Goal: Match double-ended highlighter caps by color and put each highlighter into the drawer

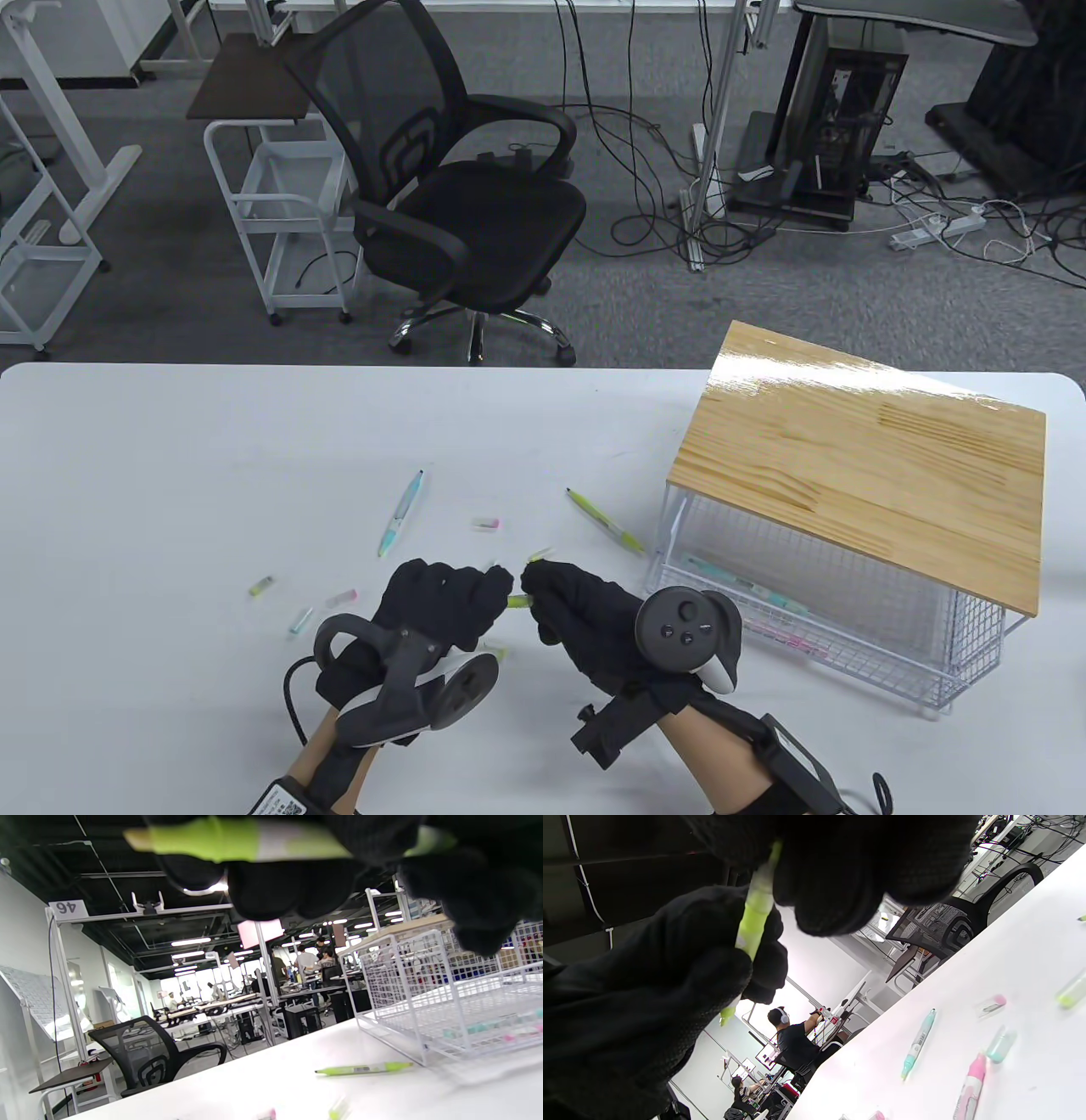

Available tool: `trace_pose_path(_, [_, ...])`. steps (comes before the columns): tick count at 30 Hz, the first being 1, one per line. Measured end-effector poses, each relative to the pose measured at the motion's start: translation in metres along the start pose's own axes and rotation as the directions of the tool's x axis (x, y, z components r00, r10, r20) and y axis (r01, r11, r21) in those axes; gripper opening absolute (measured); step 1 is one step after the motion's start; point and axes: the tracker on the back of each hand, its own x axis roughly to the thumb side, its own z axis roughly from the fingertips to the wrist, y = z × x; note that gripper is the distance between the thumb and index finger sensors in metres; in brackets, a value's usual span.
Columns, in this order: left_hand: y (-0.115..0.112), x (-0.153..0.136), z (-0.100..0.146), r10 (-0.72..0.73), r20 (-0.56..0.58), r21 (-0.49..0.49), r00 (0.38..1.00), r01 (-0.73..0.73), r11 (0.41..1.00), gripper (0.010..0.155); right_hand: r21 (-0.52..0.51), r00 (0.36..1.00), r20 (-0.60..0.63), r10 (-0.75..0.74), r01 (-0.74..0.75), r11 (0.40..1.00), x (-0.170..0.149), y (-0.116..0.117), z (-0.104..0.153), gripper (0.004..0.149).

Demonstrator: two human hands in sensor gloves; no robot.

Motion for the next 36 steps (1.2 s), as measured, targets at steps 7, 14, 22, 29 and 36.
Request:
trace_pose_path(7, [0.001,0.005,0.002,-0.036,0.015,0.059,0.999,0.035,0.998,0.05,-0.014,1.0,-0.013,-0.026,0.026,1.0,0.001,0.001,0.002,0.043])
trace_pose_path(14, [0.005,0.004,0.005,-0.01,0.024,0.103,1.0,0.007,0.995,0.05,-0.034,0.999,0.0,-0.046,0.046,0.998,0.005,0.004,0.004,0.043])
trace_pose_path(22, [0.003,0.006,0.004,-0.025,0.019,0.117,0.999,0.023,0.993,0.049,-0.031,0.996,-0.02,-0.092,0.091,0.995,0.002,0.006,0.003,0.043])
trace_pose_path(29, [0.002,0.0,0.003,0.004,-0.013,0.09,1.0,-0.003,0.996,0.05,-0.046,0.999,-0.02,-0.048,0.047,0.998,0.005,-0.001,0.001,0.044])
trace_pose_path(36, [0.0,-0.036,0.005,0.091,-0.181,0.026,0.979,-0.088,0.996,0.067,-0.142,0.997,-0.073,-0.039,0.028,0.989,-0.003,-0.032,0.0,0.043])
